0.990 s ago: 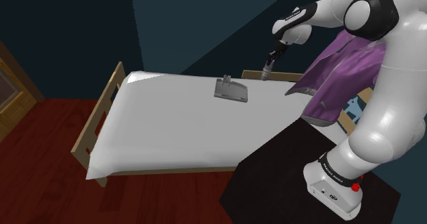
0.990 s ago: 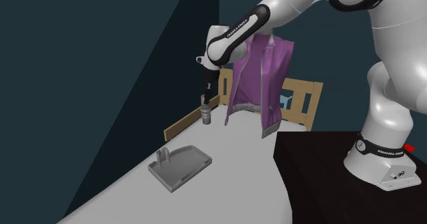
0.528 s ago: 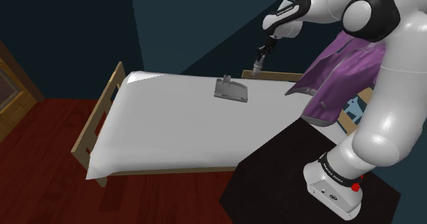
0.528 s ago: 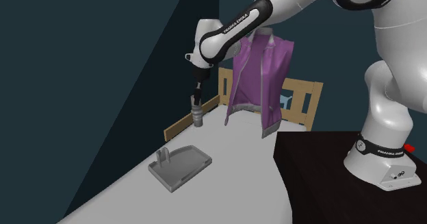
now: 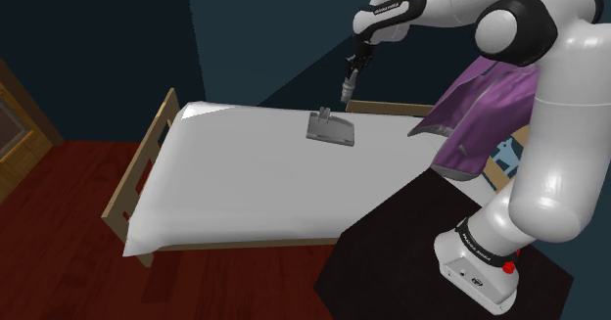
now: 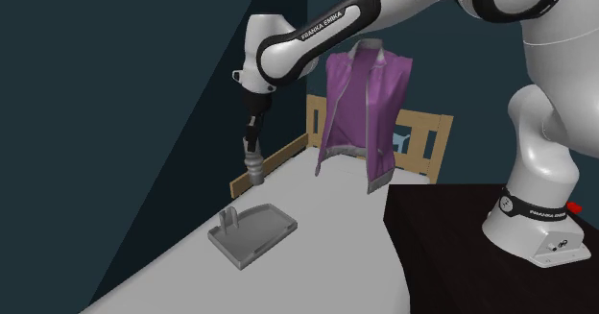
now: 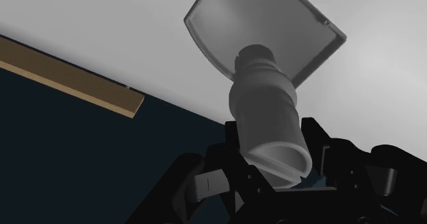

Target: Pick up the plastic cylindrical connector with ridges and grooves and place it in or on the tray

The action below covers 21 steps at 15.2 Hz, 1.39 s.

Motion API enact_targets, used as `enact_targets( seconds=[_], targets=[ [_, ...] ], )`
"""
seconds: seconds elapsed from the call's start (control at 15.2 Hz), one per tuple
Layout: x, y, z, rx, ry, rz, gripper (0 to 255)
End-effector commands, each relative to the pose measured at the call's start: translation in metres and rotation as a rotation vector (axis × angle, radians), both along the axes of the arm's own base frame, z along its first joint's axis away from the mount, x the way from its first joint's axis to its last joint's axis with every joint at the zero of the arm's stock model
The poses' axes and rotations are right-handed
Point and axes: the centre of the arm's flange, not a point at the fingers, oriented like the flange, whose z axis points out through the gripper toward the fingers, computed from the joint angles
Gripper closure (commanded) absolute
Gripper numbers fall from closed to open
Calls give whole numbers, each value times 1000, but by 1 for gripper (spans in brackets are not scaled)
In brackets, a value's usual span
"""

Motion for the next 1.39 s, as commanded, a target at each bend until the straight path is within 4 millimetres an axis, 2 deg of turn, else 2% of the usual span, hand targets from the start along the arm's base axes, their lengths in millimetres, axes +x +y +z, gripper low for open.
enact_targets(
  seconds=[0.0, 1.32],
  targets=[
    [11, 21, 9, 0, 0, -1, 255],
    [11, 21, -97, 0, 0, -1, 255]
  ],
)
